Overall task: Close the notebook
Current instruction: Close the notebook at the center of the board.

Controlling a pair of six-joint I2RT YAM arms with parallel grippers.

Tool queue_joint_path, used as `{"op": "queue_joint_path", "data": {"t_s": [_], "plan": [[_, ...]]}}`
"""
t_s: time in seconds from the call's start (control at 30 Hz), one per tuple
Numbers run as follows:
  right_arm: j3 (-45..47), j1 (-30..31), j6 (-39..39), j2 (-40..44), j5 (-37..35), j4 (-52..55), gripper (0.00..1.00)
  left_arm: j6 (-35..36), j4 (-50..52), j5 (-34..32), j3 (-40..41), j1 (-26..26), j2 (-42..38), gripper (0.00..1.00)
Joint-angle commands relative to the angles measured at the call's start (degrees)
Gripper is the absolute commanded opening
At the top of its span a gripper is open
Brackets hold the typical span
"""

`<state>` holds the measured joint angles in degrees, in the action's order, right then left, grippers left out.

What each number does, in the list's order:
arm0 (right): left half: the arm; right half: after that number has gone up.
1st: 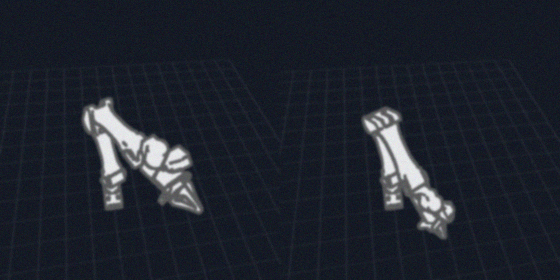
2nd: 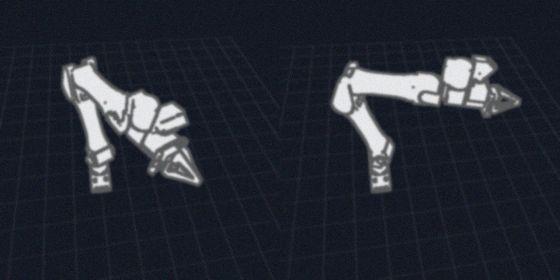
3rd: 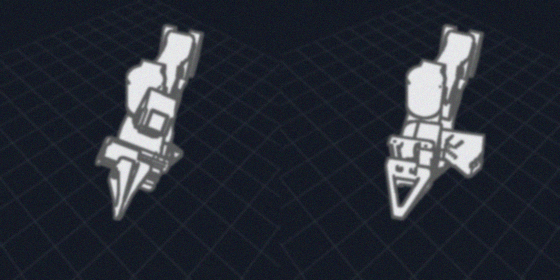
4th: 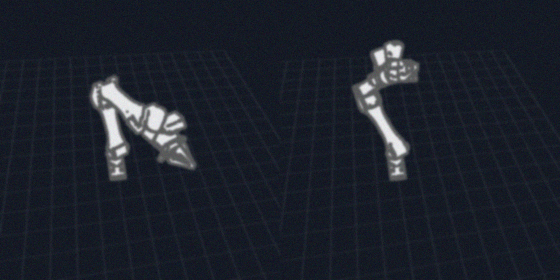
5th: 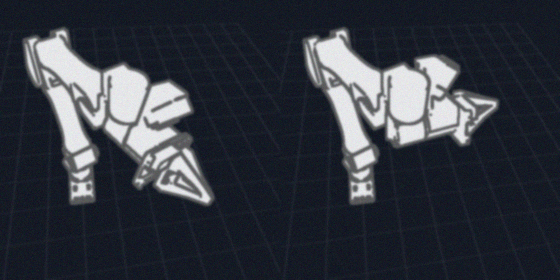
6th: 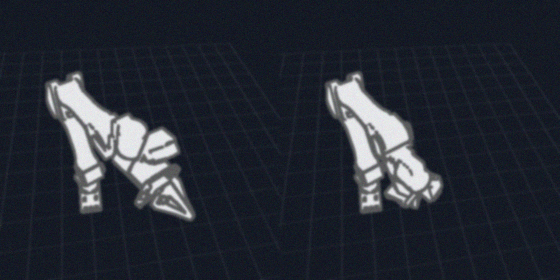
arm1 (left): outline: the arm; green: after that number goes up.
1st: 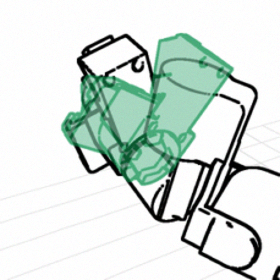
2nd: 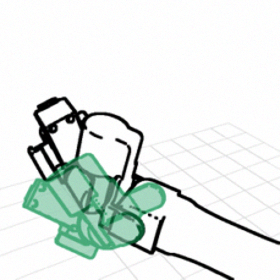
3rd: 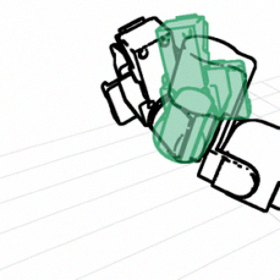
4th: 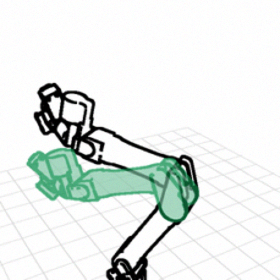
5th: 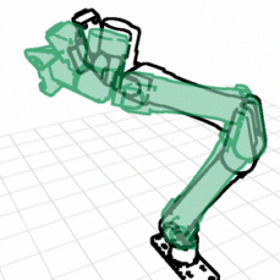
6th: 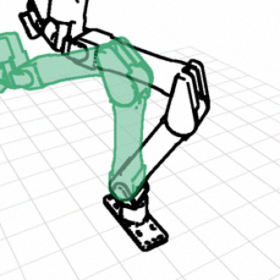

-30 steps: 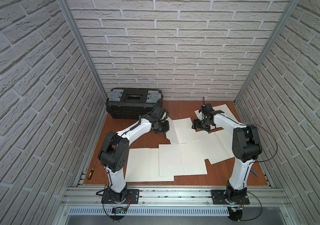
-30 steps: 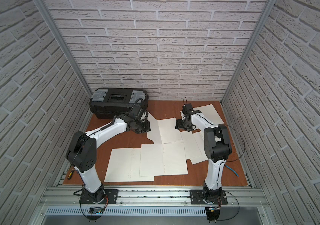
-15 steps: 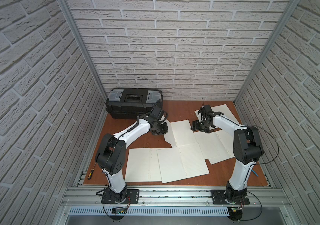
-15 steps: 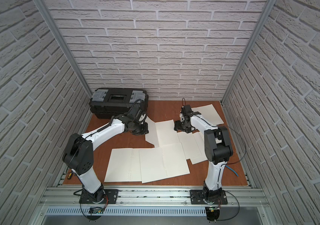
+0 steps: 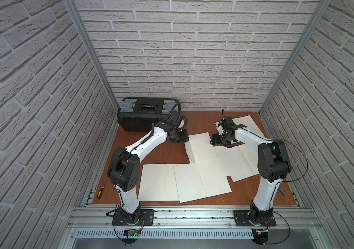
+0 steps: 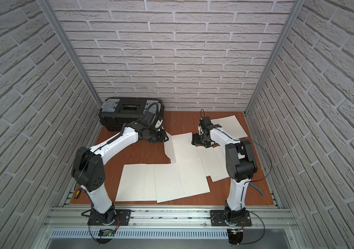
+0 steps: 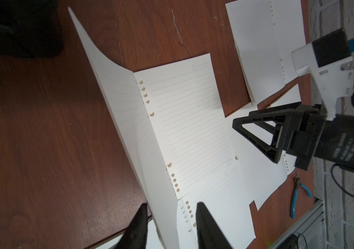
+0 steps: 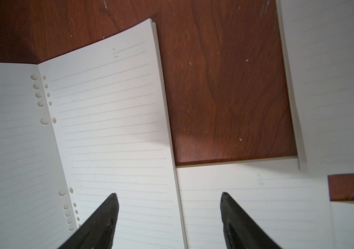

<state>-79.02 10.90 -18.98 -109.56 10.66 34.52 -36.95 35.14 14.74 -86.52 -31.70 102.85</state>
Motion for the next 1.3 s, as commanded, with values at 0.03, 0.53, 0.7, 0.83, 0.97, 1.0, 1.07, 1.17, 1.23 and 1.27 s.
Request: {"op": "queue_joint_path", "data": {"t_s": [0.03,0.53,0.7,0.83,0.97,1.0,1.07,1.17,1.23,1.27], "plan": [[-0.4,0.3,-0.7,1.1,0.2,-0.5,0.75,1.4,0.9,1.4,-2.9,-0.8,2.1,0.41],[-1.6,-1.1,-0.8,2.4,0.0,0.8,0.75,0.9,-4.3,7.0,-6.8,-2.9,5.5,0.49],[-2.0,-2.4,-1.1,3.0,-0.4,1.8,0.75,0.7,-5.4,8.2,-8.6,-3.7,8.4,0.49],[-2.1,-3.8,-1.8,3.9,-0.4,2.1,0.75,0.0,-9.9,10.5,-8.3,-3.7,9.8,0.5],[-3.0,-4.8,-1.9,3.8,-0.3,2.8,0.76,-0.4,-14.6,12.4,-7.6,-3.8,10.8,0.52],[-3.4,-5.1,-2.0,3.7,-0.3,3.0,0.76,-0.5,-15.6,12.8,-7.5,-3.7,11.1,0.52],[-3.8,-5.4,-2.0,3.7,0.0,3.3,0.76,-0.9,-18.1,13.9,-7.1,-3.7,11.7,0.54],[-4.4,-5.8,-2.3,3.6,0.2,3.2,0.76,-1.6,-21.7,15.8,-6.3,-3.7,12.7,0.56],[-4.6,-6.0,-2.4,3.8,0.5,3.3,0.76,-2.1,-23.9,17.2,-6.2,-3.7,13.6,0.57],[-4.8,-6.1,-2.4,3.8,0.7,3.3,0.77,-2.3,-24.3,17.4,-6.2,-3.8,13.9,0.57]]}}
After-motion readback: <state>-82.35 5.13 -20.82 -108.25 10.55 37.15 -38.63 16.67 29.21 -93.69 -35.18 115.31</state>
